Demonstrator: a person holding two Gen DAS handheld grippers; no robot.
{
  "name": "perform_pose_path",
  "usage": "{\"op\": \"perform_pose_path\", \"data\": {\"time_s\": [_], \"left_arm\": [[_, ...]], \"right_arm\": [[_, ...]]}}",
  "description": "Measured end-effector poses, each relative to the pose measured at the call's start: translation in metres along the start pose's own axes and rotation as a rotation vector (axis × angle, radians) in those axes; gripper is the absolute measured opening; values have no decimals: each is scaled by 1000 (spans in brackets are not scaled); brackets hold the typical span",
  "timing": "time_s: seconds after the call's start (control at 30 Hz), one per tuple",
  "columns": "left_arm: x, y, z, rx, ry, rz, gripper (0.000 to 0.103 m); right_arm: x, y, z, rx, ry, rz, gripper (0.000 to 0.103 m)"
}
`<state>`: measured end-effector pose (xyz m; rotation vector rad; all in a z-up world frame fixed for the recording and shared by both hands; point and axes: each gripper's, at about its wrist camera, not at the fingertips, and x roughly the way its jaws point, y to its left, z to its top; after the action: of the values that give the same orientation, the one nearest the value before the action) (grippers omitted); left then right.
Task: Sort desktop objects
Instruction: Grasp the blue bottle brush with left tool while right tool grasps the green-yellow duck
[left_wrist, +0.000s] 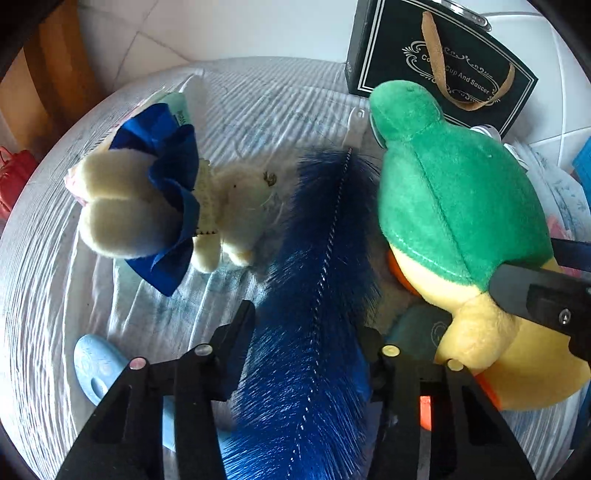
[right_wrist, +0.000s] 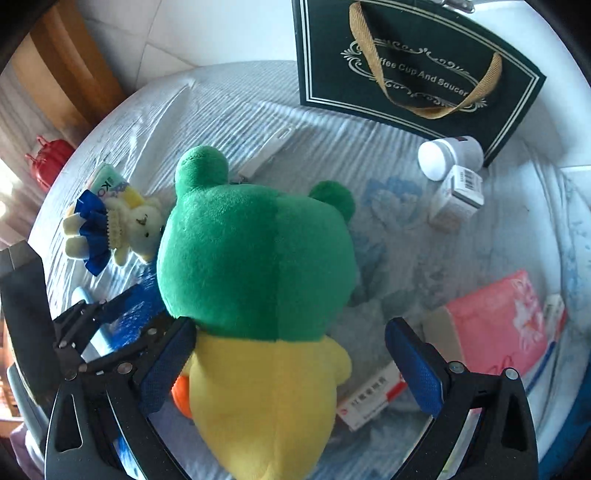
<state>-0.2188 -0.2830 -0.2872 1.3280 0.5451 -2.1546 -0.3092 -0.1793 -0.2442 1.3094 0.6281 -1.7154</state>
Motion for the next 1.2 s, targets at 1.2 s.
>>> {"op": "perform_pose_path", "data": {"time_s": [1.2], "left_arm": [[-128, -12, -8, 21, -243, -107, 16]], "right_arm": [[-87, 6, -26, -28, -224, -18, 67]]}}
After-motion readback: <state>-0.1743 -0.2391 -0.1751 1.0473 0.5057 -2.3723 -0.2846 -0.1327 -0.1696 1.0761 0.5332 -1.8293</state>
